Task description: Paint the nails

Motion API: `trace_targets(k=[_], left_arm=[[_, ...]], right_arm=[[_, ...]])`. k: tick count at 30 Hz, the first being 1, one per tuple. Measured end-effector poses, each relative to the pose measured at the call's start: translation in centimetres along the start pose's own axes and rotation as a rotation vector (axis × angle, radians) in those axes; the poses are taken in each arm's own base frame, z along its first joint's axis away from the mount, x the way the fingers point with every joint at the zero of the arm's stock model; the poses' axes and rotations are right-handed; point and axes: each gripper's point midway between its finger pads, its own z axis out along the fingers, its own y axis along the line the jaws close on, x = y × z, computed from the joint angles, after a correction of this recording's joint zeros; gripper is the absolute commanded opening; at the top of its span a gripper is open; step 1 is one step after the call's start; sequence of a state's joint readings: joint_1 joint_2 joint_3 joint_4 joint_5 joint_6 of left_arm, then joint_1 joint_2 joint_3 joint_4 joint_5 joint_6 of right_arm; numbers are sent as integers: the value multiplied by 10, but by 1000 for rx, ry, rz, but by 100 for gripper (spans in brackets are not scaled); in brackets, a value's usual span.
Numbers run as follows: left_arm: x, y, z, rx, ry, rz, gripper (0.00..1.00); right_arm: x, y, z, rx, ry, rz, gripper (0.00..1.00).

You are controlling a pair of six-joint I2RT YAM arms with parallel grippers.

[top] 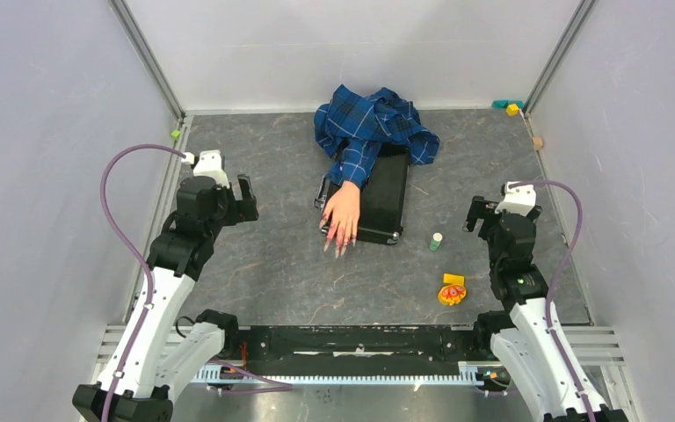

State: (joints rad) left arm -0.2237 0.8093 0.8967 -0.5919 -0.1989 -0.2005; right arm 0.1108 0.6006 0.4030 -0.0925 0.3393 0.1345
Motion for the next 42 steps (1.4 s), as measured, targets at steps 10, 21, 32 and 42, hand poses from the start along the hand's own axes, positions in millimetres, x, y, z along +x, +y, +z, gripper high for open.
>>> trace_targets(k=[10,21,32,42], left_arm=[[-4,-2,-3,1,-7,-36,100],[-11,-5,-11,33,-52,-73,100],[-1,-13,-11,82,-29,-79,100],[6,-21,-6,120,8,-76,100]], right_arm=[[-7,26,-4,-150,10,-8,94],[55,76,-6,-372,293,-44,75],[84,108,-28,-442,409,-133,65],[92,107,-26,-416,439,-139,58]])
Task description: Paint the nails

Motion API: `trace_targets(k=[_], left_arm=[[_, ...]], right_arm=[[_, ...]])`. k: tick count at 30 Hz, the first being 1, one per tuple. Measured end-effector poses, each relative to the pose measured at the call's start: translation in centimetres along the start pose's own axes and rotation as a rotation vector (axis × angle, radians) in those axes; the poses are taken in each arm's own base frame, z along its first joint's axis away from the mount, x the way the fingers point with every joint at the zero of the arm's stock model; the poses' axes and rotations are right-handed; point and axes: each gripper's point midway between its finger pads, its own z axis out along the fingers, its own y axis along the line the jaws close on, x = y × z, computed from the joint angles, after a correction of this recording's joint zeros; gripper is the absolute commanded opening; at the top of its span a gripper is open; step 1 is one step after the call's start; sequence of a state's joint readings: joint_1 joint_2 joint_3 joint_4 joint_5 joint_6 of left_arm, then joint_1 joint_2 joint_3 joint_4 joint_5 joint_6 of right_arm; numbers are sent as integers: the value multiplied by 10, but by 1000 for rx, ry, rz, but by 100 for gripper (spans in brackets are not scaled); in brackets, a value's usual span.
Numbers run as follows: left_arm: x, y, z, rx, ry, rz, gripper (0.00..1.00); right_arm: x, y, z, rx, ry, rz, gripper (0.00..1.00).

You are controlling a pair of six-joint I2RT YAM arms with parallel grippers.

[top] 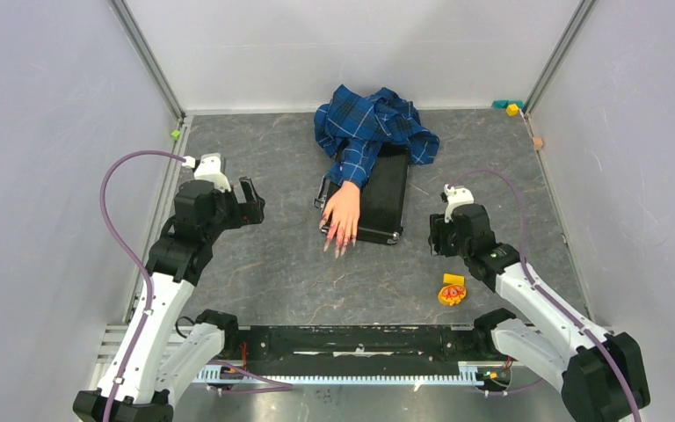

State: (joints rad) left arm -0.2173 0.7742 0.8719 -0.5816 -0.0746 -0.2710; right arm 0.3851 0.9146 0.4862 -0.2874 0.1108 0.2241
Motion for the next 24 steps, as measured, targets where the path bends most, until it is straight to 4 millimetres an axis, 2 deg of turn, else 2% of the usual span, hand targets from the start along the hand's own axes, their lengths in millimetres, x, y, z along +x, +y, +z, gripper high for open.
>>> trace_targets(k=[10,11,14,18,21,24], left_arm=[[2,-4,0,23,8,0,100],[2,-5,0,26,9,0,100],[2,-5,0,32,10,0,100],[2,-4,-2,28,3,0,100],[1,-3,-3,23,-6,-1,100],[-1,-4,-5,31,-21,-2,100]], right_arm=[[11,-1,8,15,51,-8,52],[11,-1,9,16,52,-9,49],[13,-2,15,20,63,-24,27],[11,-2,22,32,92,-37,17],[12,-2,20,32,98,-44,0],[11,-3,14,32,95,-52,0]])
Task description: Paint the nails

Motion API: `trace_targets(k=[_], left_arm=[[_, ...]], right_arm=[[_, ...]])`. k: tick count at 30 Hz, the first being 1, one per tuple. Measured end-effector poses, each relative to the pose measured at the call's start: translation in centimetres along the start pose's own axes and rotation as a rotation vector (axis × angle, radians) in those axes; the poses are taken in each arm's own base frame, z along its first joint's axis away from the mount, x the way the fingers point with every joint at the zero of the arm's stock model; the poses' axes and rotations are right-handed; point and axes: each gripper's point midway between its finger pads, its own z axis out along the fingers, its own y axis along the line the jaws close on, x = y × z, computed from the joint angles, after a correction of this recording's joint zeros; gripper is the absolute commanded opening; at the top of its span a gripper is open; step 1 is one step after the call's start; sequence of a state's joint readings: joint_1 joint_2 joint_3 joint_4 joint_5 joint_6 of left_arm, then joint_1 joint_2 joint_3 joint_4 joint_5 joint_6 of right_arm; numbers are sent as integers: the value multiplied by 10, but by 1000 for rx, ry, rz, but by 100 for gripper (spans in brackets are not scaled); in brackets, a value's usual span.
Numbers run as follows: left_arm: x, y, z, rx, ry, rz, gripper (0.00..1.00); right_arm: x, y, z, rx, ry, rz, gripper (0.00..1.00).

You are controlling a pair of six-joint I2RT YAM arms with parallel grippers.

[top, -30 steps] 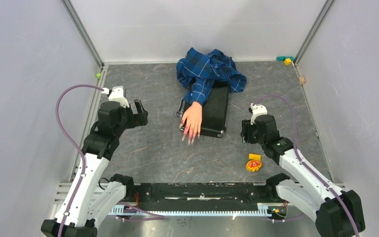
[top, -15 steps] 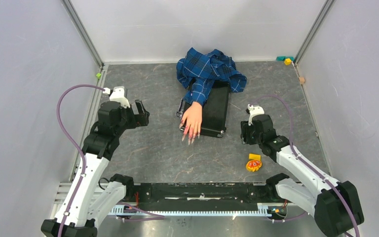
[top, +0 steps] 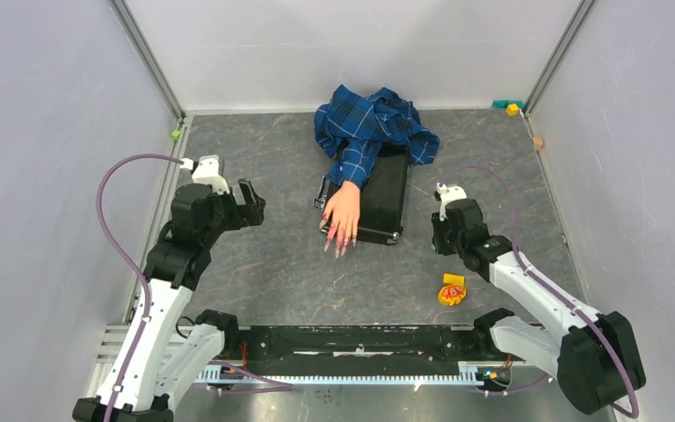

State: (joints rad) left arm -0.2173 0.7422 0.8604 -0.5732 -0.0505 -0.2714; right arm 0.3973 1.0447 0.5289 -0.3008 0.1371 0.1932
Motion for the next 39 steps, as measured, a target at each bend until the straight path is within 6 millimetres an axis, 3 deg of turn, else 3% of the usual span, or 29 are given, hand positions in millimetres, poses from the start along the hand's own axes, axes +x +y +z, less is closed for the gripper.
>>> trace_targets(k=[12,17,20,23,28,31,34,39], left_arm=[[-7,-33,-7,172,-63,27,100],[-8,-87,-5,343,-15,123,100],[-1,-144,-18,527,17,226,100],[4,-184,-33,679,30,298,100],[38,-229,-50,875,91,420,100],[68,-244,-58,957,145,503,100],[97,-245,-62,986,190,569,100],[106,-234,-51,909,179,610,100]], right_arm=[[-45,17,-34,-98,-109,10,0],[-63,40,-48,-195,-131,21,0],[-74,56,-60,-269,-146,26,0],[-83,73,-71,-341,-160,27,0],[-91,103,-89,-459,-166,23,0],[-94,120,-97,-513,-159,22,0],[-95,137,-106,-576,-155,29,0],[-106,167,-124,-692,-168,66,0]])
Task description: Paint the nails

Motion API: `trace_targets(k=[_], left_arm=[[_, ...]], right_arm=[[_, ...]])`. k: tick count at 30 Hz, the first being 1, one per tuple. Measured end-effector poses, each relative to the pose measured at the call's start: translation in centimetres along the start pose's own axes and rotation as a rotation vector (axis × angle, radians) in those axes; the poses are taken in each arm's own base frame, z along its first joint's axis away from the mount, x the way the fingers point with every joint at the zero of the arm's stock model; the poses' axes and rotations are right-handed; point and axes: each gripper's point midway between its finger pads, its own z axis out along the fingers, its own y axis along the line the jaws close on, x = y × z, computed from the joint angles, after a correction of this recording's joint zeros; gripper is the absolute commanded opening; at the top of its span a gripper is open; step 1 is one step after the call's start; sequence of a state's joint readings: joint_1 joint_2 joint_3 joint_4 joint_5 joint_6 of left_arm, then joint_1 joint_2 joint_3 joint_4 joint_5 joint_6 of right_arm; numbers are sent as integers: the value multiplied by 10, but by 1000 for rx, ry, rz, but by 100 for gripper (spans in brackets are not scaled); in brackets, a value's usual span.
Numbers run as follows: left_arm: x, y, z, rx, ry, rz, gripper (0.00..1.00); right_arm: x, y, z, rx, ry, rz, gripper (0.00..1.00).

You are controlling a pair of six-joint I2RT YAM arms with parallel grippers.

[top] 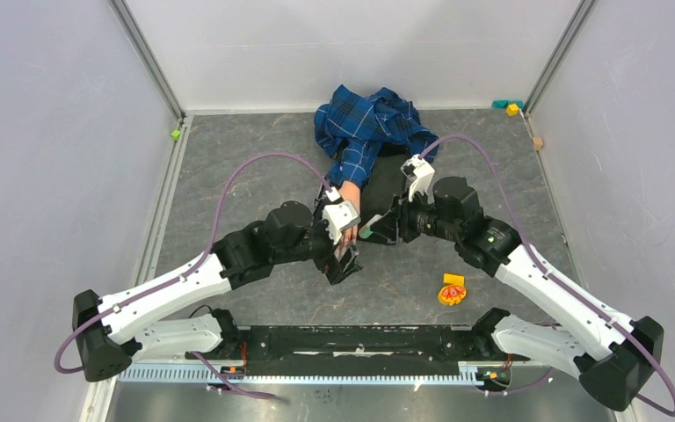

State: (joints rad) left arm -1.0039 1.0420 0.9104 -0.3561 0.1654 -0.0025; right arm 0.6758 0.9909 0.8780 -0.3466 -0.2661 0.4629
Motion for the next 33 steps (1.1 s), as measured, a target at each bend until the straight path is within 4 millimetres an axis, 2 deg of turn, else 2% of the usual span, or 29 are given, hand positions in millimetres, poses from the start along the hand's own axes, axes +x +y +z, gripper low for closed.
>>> trace_targets(k=[3,5,13,20,23,25,27,28,29,33], left_arm=[[-4,8,-5,-48,-24,4,99],[-9,10,-7,-64,-47,7,95],[-13,18,-10,-112,-62,19,71],[-12,20,-9,-121,-59,19,54],[-11,22,-8,-132,-51,18,43],[-9,23,-8,-138,-45,16,32],[-8,24,-8,-145,-41,16,17],[-8,24,-8,-143,-39,16,6],[-8,24,-8,-143,-39,17,2],[-8,23,-8,-143,-39,11,2]], right_arm=[[-8,20,3,-61,-24,20,0],[-12,32,3,-99,-38,29,0],[-23,70,3,-228,-81,57,0],[-27,80,3,-267,-93,66,0],[-26,83,3,-275,-91,66,0],[-26,84,3,-279,-90,67,0],[-25,85,3,-281,-88,68,0],[-26,85,3,-281,-90,69,0],[-26,85,3,-282,-89,70,0],[-26,85,3,-282,-91,63,0]])
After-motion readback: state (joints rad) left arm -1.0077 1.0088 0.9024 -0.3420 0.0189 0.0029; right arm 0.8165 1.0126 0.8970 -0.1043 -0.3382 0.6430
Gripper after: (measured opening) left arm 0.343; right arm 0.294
